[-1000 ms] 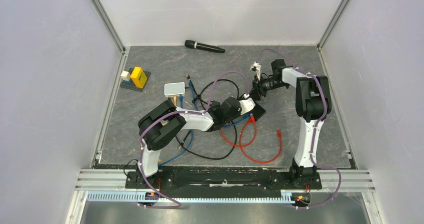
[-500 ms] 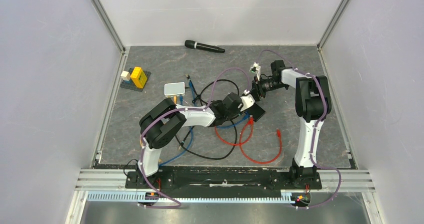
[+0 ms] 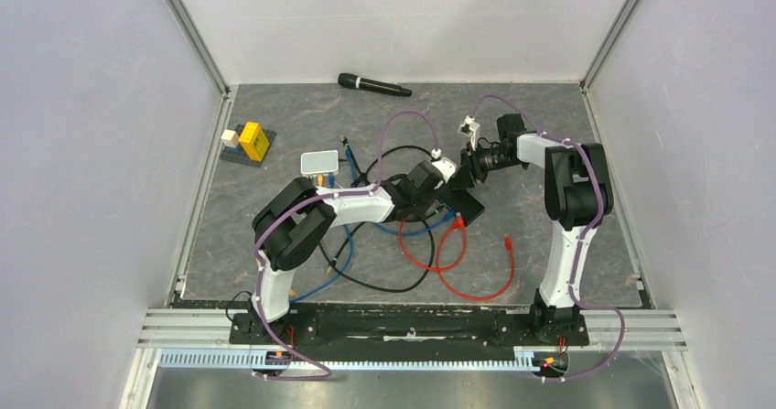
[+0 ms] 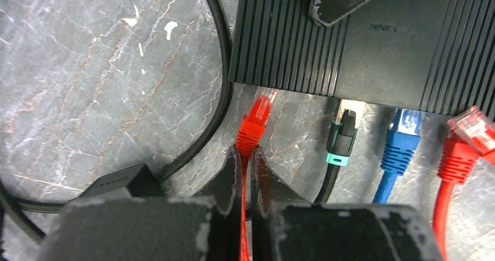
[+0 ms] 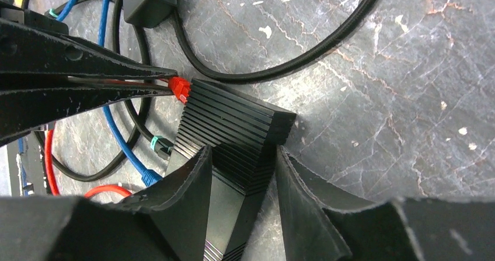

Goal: Insert the plug into the switch port
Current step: Insert the connector into the switch port.

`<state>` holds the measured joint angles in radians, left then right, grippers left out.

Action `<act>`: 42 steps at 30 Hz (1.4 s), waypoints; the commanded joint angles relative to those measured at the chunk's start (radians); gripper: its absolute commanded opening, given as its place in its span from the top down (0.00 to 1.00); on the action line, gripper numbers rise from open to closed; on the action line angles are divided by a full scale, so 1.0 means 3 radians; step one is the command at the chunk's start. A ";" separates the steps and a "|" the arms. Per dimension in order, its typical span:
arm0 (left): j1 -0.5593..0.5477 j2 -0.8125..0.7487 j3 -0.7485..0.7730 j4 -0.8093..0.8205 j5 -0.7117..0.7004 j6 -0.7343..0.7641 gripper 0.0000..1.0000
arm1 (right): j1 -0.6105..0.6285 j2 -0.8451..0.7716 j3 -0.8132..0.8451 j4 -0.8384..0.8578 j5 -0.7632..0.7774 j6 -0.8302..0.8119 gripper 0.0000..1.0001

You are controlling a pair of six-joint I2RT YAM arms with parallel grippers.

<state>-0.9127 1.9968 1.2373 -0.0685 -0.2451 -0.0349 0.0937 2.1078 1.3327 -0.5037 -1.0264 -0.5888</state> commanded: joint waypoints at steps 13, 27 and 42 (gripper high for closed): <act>0.0143 0.0090 0.0078 0.0364 0.0471 -0.0577 0.98 | 0.0243 -0.0091 -0.0459 -0.0258 0.0151 0.0168 0.57; 0.0144 0.0073 -0.0010 0.1167 0.0619 -0.0064 0.98 | 0.0310 -0.0073 -0.0492 -0.0330 0.0108 0.0070 0.57; 0.0174 0.0253 0.0319 0.1632 0.0720 -0.0261 0.98 | 0.0505 0.0148 -0.0530 -0.0593 -0.0106 -0.0276 0.59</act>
<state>-0.8589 1.9999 1.2297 -0.0151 -0.0765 -0.0895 0.0986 2.0602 1.2675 -0.4713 -0.9962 -0.6121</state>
